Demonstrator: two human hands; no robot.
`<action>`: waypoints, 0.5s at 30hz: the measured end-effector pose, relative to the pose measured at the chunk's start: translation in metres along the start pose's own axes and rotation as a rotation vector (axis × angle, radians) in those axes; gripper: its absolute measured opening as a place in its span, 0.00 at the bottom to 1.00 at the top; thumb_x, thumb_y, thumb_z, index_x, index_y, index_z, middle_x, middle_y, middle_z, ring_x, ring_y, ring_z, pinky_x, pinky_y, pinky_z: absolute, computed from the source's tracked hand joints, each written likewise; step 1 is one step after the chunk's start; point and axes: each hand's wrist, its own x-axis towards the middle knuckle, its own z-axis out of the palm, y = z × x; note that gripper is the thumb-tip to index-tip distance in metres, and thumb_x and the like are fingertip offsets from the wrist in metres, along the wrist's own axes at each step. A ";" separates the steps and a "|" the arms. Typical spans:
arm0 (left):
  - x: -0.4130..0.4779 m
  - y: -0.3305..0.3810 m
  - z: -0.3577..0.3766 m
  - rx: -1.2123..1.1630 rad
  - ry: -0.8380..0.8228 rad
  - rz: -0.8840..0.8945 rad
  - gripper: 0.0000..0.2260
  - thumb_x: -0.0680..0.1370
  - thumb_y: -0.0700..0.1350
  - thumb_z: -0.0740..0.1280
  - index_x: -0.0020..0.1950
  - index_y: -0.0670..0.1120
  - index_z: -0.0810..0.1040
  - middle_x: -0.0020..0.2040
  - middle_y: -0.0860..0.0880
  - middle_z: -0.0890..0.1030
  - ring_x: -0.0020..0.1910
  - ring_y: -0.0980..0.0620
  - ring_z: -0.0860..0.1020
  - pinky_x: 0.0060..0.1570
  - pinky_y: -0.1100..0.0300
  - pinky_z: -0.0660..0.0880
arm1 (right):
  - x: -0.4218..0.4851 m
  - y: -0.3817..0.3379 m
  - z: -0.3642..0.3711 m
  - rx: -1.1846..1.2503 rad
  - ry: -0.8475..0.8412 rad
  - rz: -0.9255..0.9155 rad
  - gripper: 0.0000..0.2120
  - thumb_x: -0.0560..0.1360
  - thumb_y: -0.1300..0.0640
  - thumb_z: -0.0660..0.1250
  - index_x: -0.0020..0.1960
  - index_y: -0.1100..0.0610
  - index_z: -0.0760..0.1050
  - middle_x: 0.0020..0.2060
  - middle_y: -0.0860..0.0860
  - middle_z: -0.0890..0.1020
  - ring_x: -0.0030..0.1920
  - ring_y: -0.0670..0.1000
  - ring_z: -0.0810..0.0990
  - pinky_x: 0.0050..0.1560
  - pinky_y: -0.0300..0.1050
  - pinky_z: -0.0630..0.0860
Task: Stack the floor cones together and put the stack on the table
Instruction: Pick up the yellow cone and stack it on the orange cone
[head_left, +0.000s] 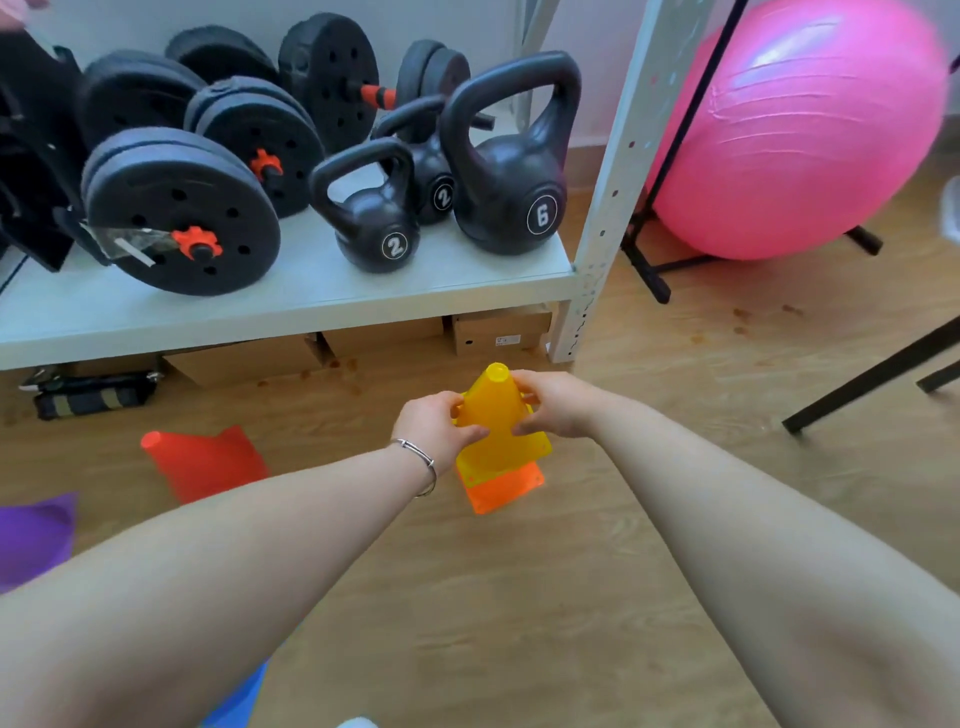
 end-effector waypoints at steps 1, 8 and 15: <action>0.004 -0.002 0.010 0.006 -0.014 -0.011 0.27 0.70 0.58 0.73 0.65 0.49 0.76 0.59 0.48 0.82 0.57 0.48 0.79 0.54 0.52 0.78 | 0.005 0.008 0.008 0.009 0.000 0.011 0.40 0.70 0.52 0.77 0.76 0.42 0.60 0.69 0.51 0.75 0.68 0.56 0.74 0.65 0.56 0.75; 0.025 -0.020 0.074 -0.022 -0.080 -0.096 0.27 0.69 0.54 0.74 0.66 0.48 0.75 0.60 0.46 0.81 0.58 0.46 0.79 0.57 0.52 0.77 | 0.034 0.056 0.064 0.031 -0.009 0.113 0.42 0.72 0.56 0.75 0.78 0.44 0.56 0.69 0.56 0.75 0.67 0.58 0.75 0.63 0.51 0.75; 0.034 -0.038 0.111 -0.071 -0.090 -0.158 0.28 0.70 0.52 0.74 0.68 0.48 0.73 0.63 0.46 0.80 0.61 0.46 0.78 0.60 0.56 0.74 | 0.052 0.072 0.094 0.036 -0.043 0.155 0.42 0.75 0.58 0.72 0.80 0.47 0.52 0.71 0.58 0.73 0.70 0.58 0.72 0.67 0.51 0.71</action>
